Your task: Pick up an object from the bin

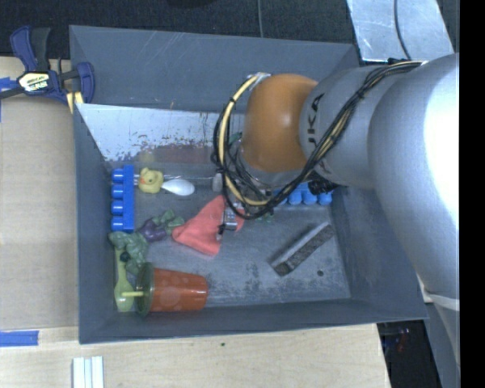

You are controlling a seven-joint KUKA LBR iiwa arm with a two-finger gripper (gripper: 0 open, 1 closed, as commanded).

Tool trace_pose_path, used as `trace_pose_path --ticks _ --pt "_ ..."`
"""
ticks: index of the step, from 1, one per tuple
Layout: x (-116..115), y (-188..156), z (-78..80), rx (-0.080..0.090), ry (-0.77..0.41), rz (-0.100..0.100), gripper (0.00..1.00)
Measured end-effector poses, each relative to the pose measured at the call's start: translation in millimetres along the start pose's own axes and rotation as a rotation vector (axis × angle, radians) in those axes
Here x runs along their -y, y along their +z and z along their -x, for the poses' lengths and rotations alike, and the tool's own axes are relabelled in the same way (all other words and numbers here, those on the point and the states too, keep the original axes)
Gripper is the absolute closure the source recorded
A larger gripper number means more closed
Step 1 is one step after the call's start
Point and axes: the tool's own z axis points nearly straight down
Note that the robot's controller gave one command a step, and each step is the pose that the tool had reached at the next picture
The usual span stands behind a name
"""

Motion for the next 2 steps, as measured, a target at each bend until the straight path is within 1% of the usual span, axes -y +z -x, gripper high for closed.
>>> trace_pose_path --ticks 1,2 --pt "-37 3 -7.2 0.004 0.0 0.0 1.0" --pt "-26 2 -7.2 0.006 -0.004 -0.001 1.0"
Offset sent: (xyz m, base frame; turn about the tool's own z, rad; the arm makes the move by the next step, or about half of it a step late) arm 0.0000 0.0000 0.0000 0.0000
